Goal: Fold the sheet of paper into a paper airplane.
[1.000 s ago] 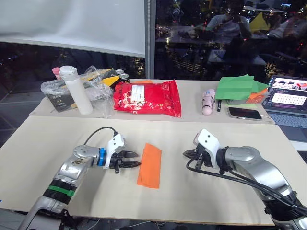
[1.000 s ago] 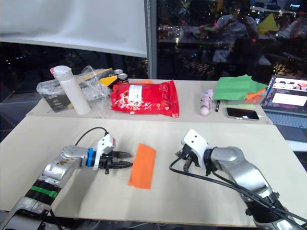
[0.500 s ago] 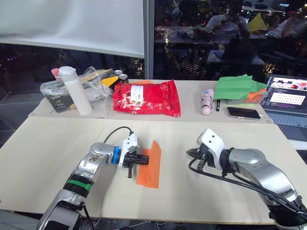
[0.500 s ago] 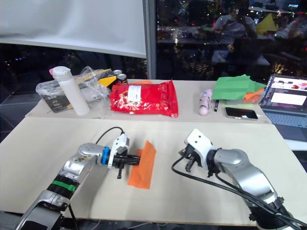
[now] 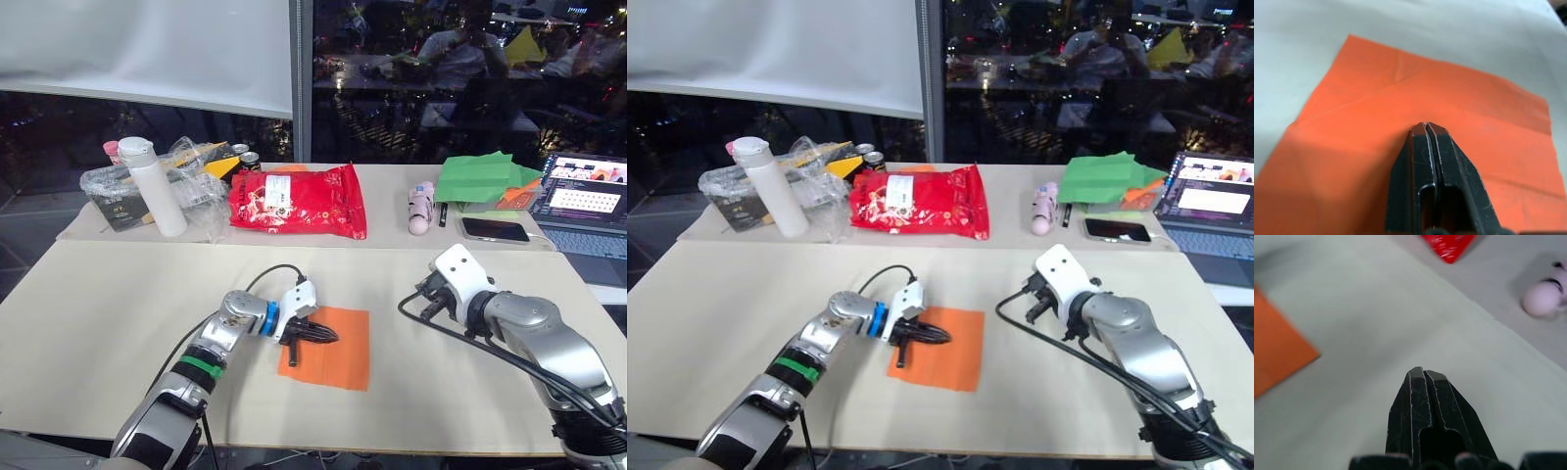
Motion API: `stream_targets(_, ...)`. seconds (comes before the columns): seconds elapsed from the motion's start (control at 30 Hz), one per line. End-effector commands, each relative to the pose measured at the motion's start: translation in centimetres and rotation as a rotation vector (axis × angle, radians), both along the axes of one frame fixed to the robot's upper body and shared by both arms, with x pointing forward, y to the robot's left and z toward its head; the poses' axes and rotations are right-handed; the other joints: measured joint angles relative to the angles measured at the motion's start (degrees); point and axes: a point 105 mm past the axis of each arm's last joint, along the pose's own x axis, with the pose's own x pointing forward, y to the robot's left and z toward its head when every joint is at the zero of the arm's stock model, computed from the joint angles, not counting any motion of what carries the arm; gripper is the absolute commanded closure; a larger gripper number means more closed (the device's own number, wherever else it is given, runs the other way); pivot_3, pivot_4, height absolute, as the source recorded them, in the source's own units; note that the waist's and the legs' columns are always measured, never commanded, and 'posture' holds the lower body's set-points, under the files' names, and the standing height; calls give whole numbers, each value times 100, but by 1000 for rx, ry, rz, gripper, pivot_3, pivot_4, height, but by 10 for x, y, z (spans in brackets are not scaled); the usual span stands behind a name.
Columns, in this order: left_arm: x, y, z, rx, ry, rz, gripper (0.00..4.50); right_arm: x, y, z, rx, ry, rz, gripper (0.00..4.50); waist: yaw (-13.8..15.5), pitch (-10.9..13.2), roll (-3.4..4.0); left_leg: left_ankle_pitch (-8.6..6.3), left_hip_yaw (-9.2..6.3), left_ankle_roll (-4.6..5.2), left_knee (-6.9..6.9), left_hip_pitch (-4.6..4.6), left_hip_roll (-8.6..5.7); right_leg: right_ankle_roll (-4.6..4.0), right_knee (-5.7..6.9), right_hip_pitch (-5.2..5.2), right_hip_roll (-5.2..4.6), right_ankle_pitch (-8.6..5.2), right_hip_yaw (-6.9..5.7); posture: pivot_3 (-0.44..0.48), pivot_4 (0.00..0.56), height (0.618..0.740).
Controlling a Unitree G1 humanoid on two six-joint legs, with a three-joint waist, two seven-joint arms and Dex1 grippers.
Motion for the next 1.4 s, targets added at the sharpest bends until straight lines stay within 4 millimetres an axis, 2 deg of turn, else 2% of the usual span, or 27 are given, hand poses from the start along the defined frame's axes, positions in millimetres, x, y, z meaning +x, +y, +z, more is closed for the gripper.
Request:
stream_targets(0.03, 2, 1, 22, -18, -63, 9, 4492, -16, 29, -23, 55, 65, 63, 4215, 6, -1, 1, 0, 0, 0, -2, 0, 0, 0, 1, -1, 0, 0, 0, 0, 150, 715)
stream_targets(0.13, -2, -7, 22, -25, -46, 31, 4500, -24, 52, -28, 265, 138, 61, 3259, 9, -2, 7, -1, -1, 1, -1, 0, 1, 3, 2, 1, 0, -2, 0, 0, 150, 715)
stream_targets(0.2, -4, -12, 19, -27, -31, 45, 4500, -22, 53, -30, 282, 148, 29, 2563, 17, -1, 16, 0, -1, 1, 6, -3, 0, 2, 6, 0, 0, -1, 0, 0, 150, 715)
stream_targets(0.33, -6, -13, 1, 15, -12, 83, 4500, -17, 58, -31, 348, 163, -6, 1185, 6, -3, 14, 0, -1, 1, 15, -2, -1, 2, 6, 4, 0, -1, 0, 0, 150, 715)
stream_targets(0.43, -7, -12, -8, 59, -10, 94, 4500, -16, 60, -40, 350, 197, -37, 143, 0, -5, 14, 0, -2, 1, 3, 7, 4, 2, 9, 3, 6, -1, 0, 0, 150, 715)
stream_targets(0.47, -7, -10, -11, 75, -14, 98, 4500, -17, 61, -42, 348, 204, -42, 27, 1, -8, 19, 0, -2, 1, 2, 10, 5, 2, 9, 4, 7, -1, 0, 0, 150, 715)
stream_targets(0.77, -9, -9, -18, 110, -7, 100, 4500, -22, 81, -55, 397, 281, -23, 27, 0, -31, 17, 0, -2, 1, 2, 17, 5, 3, 8, 13, 6, -2, 0, 0, 150, 715)
stream_targets(1.13, -8, -8, -19, 110, -2, 105, 4500, -25, 100, -57, 417, 312, 54, 27, -29, -40, 18, 0, -2, 1, 2, 21, 6, 4, 9, 14, 7, -3, 0, 0, 150, 715)
stream_targets(1.4, 0, -2, -20, 122, -15, 130, 4500, -21, 99, -51, 411, 282, 68, 27, -101, -41, 18, 0, -2, 1, 2, 24, 6, 4, 10, 15, 7, -3, 0, 0, 150, 715)
